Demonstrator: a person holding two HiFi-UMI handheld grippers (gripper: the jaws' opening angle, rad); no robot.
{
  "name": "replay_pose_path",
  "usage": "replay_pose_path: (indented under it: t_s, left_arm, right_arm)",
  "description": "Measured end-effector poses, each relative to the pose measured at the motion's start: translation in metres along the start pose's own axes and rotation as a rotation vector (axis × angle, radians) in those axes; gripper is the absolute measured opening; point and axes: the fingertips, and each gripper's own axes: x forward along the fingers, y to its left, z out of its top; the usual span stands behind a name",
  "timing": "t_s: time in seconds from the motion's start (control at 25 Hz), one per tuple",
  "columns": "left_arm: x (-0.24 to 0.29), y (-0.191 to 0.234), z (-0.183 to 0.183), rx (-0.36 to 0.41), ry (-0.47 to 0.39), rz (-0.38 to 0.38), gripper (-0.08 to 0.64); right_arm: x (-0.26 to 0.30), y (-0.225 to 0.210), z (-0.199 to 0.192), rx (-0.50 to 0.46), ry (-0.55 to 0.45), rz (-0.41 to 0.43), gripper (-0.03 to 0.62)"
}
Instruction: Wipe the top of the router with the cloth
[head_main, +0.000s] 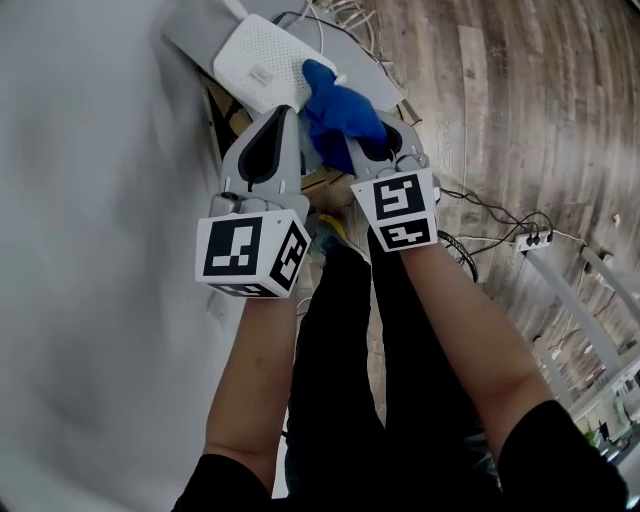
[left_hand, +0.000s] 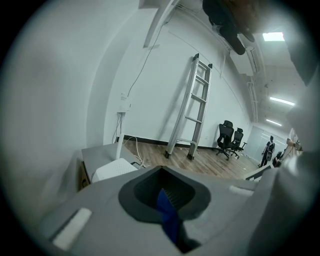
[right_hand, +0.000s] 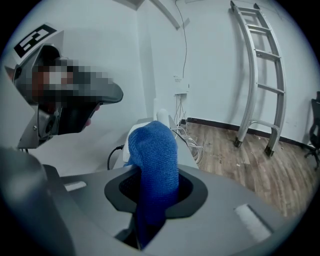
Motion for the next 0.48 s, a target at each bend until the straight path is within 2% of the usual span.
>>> replay_pose_path:
  t_s: [0.28,0.48]
  left_arm:
    - [0.011,-0.012,-0.009,-0.019,0.014,0.015,0.000]
    - [0.022,-0.010,-0.018,-0.034,0.025,0.045,0.002]
  right_arm:
    - [-0.008,-0.041,-0.015,0.007,0.027,-0.038,0.106]
    - [0.011,-0.054,-0.011,-0.028,0.019,-0.010,0.107]
